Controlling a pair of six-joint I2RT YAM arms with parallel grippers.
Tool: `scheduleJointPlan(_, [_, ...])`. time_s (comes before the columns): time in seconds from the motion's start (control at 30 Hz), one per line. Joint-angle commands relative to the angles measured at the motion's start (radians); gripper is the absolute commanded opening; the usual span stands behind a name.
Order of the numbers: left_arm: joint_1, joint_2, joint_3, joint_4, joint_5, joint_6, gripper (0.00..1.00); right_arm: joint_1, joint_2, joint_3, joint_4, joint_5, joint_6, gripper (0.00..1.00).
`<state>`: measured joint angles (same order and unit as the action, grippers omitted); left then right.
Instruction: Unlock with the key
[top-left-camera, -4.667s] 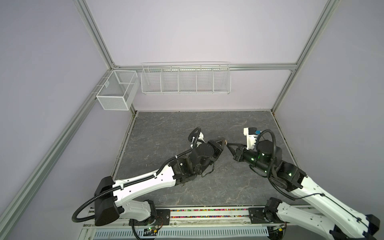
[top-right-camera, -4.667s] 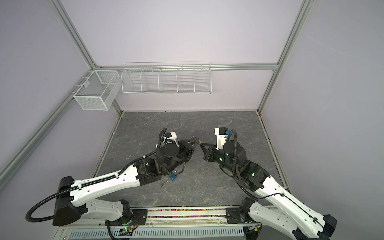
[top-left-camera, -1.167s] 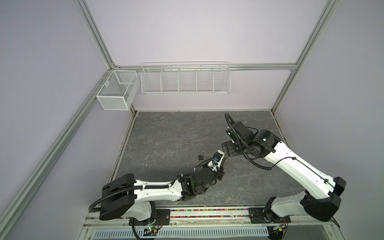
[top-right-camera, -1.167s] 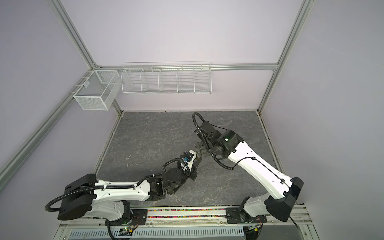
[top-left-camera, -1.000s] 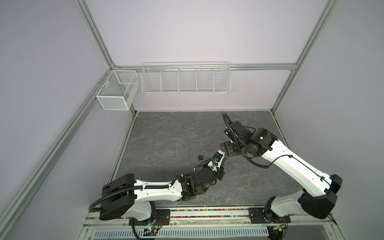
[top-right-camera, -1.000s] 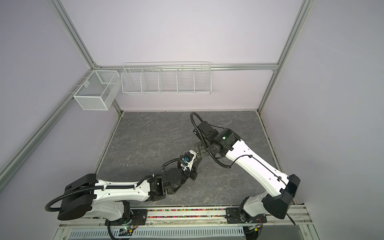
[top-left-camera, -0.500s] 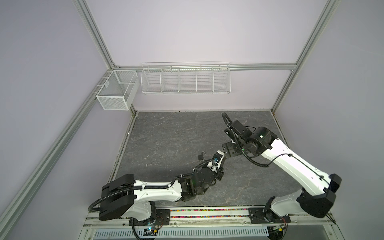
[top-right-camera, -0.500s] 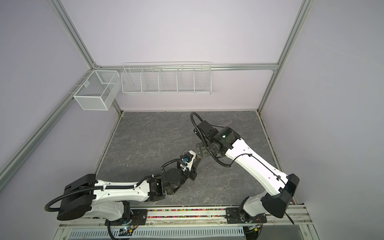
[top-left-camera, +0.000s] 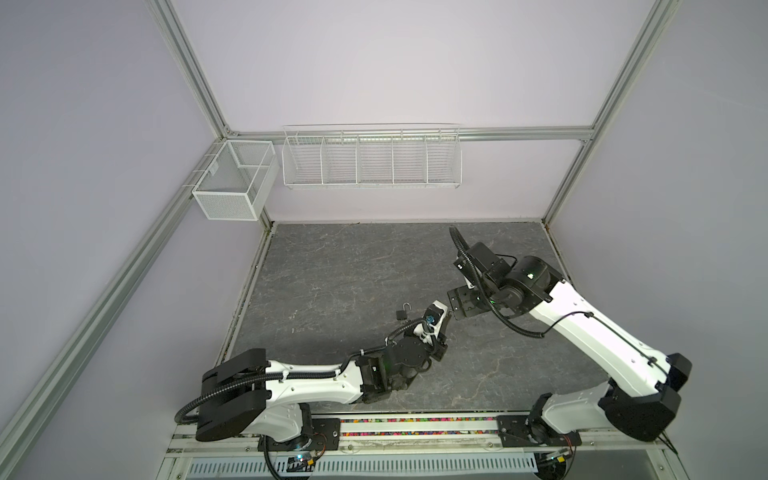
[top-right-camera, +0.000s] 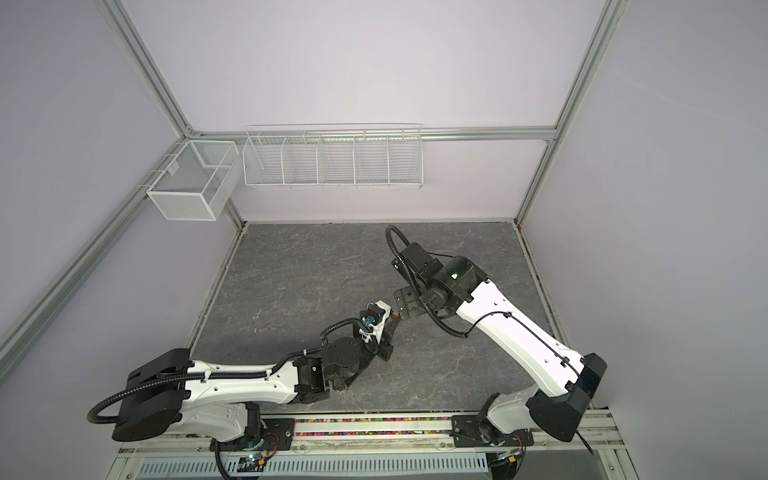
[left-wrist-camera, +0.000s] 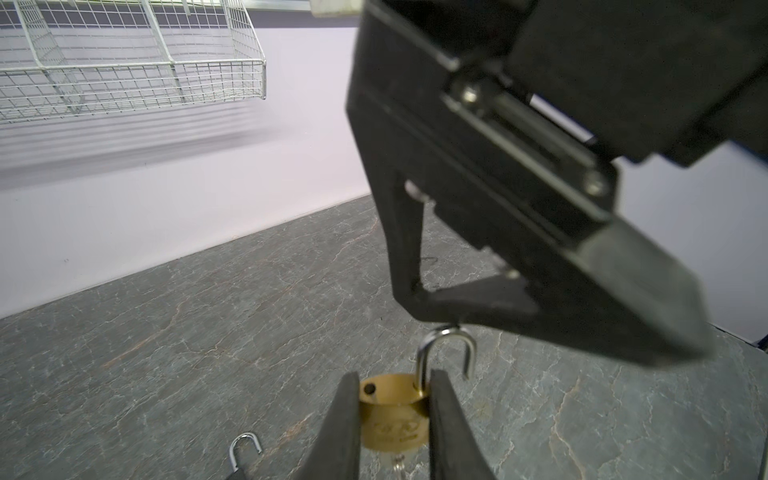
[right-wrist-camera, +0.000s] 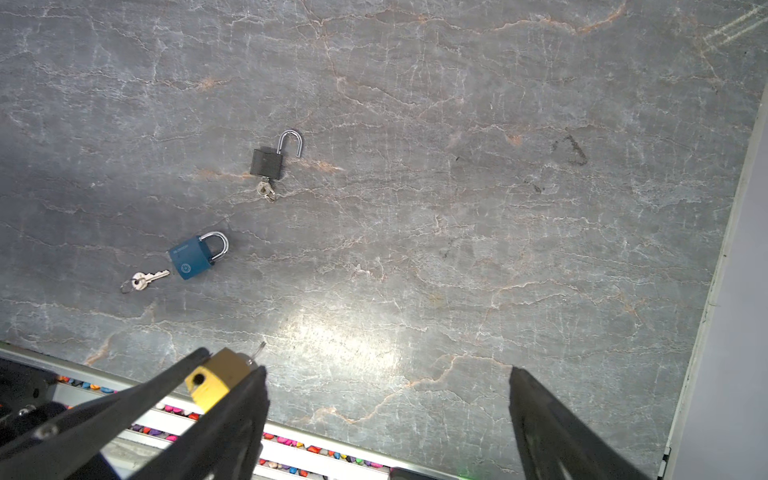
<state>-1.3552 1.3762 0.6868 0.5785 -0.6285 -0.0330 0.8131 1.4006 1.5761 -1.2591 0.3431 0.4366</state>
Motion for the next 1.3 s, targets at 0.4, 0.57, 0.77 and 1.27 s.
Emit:
scheduleJointPlan(0.4, [-0.004, 0.013, 0.082, -0.178, -0.003, -0.186, 0.0, -0.082, -0.141, -0.095, 0.018, -0.024, -0.037, 0.9])
scheduleJointPlan(0.57, [-0.006, 0.078, 0.228, -0.482, 0.035, -0.443, 0.0, -0.202, -0.217, -0.232, 0.096, -0.125, -0.037, 0.89])
scheduleJointPlan(0.77, [-0.008, 0.205, 0.386, -0.717, 0.155, -0.721, 0.0, -0.38, -0.328, -0.397, 0.214, -0.248, -0.014, 0.89])
scheduleJointPlan(1.27, [0.034, 0.626, 0.87, -1.237, 0.217, -1.0, 0.0, -0.718, -0.38, -0.626, 0.363, -0.406, -0.024, 0.89])
